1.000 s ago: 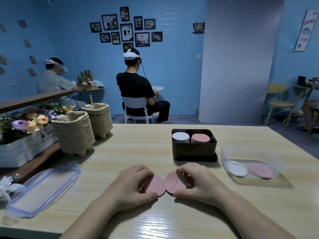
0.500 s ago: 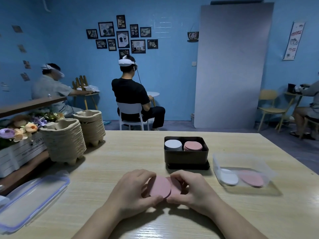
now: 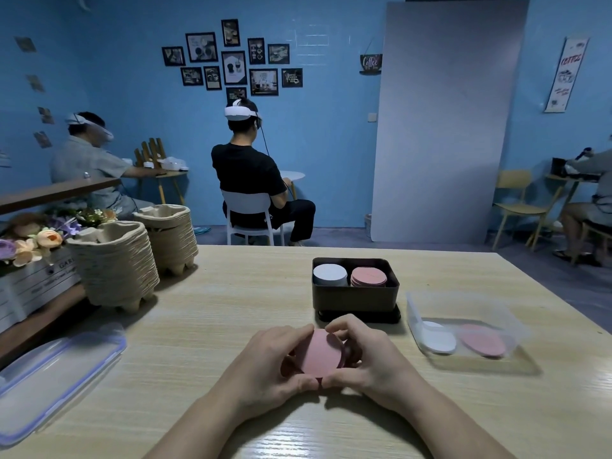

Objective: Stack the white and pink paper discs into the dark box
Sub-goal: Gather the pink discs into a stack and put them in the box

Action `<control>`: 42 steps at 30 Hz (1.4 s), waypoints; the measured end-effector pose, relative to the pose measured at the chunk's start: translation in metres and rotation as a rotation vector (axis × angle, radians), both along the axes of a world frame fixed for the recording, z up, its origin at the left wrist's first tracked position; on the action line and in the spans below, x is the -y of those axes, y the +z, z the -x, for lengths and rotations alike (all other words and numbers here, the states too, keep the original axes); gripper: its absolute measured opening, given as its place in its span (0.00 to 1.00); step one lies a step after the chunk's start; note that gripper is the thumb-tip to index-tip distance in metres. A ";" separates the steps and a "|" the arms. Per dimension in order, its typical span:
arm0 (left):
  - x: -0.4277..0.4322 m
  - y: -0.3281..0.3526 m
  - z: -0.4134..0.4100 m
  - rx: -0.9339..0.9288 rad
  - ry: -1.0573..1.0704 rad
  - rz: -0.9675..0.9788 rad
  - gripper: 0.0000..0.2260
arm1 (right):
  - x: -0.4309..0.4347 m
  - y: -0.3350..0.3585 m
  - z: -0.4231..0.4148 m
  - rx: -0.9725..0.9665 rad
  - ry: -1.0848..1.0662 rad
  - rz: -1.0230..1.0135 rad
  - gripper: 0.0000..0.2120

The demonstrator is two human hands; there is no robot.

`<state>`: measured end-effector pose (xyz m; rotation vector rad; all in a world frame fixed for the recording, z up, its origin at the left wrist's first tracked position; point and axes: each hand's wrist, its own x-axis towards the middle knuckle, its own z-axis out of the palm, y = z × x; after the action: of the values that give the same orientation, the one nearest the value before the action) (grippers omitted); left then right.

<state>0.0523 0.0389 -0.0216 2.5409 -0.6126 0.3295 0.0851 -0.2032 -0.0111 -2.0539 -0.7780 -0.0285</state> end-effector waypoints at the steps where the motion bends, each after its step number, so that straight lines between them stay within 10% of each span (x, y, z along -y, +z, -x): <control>1: 0.000 0.000 0.000 0.008 -0.005 0.001 0.39 | 0.000 0.000 0.000 0.010 0.000 0.011 0.28; 14: 0.001 -0.001 0.005 0.075 0.011 0.023 0.35 | -0.002 -0.004 0.000 0.113 0.018 0.098 0.19; 23: 0.003 0.006 0.010 0.186 -0.056 0.077 0.09 | -0.003 -0.006 -0.003 0.220 0.000 0.109 0.15; 42: 0.002 0.002 0.007 0.235 -0.043 0.039 0.13 | -0.008 -0.012 -0.004 0.293 0.026 0.143 0.13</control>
<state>0.0456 0.0369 -0.0196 2.4671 -0.7387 0.6245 0.0891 -0.1955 -0.0229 -2.2035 -1.0113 -0.2712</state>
